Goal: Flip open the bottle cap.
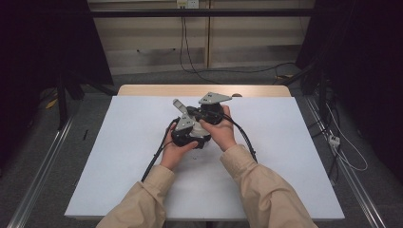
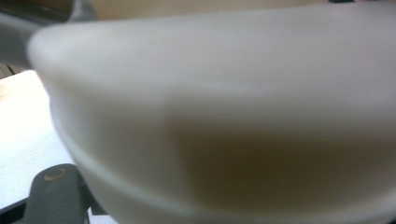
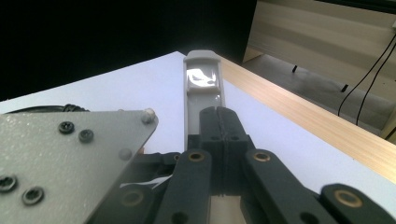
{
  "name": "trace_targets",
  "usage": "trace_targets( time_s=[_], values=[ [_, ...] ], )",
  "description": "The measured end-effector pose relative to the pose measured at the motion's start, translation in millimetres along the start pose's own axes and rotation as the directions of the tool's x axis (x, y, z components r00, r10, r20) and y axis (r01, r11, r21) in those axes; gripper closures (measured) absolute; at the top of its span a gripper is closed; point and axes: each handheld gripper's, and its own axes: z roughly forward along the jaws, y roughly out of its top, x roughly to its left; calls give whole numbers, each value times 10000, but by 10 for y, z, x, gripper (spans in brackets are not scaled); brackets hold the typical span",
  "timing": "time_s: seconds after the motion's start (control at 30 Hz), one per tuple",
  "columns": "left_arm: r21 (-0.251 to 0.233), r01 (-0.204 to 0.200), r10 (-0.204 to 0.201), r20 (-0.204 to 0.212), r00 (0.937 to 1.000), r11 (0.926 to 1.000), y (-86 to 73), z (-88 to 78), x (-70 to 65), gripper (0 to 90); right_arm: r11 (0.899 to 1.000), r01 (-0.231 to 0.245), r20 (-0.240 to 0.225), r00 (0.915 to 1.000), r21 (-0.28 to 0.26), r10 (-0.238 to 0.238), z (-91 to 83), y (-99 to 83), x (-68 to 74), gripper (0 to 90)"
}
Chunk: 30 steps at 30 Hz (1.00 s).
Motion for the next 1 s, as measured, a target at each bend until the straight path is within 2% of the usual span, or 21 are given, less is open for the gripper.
trace_targets(
  time_s=[0.2, 0.23, 0.47, 0.67, 0.73, 0.83, 0.97, 1.0],
  values=[
    [20, 232, -232, -13, 9997, 9997, 8, -39, 26, 118, 10000, -49, 118, 9999, 22, 49, -61, -12, -33, 900],
    [64, 196, -196, 129, 9997, 9998, 17, -52, 38, 108, 10000, -58, 109, 9999, 22, 58, -68, -14, -34, 900],
    [136, 41, -43, 167, 9999, 9999, 54, -119, 29, 91, 9999, -101, 191, 9998, -33, 101, -144, -16, -26, 868],
    [189, 78, -81, 146, 9999, 9998, 54, -209, 29, 91, 9999, -142, 313, 9994, -92, 145, -245, -31, -21, 773],
    [230, 46, -49, 131, 9999, 9997, 47, -234, 25, 90, 9997, -228, 277, 9994, -93, 231, -284, -42, -13, 701],
    [404, 39, -48, 242, 9997, 9992, 54, -280, 7, 81, 9993, -337, 256, 9991, -141, 340, -361, -68, -2, 639],
    [321, -14, 5, 284, 9996, 9995, 68, -341, -13, 81, 9989, -443, 317, 9985, -152, 447, -440, -99, -7, 576],
    [331, -48, 36, 343, 9994, 9994, 78, -385, -21, 81, 9986, -502, 316, 9982, -157, 506, -491, -122, -8, 520]
  ],
)
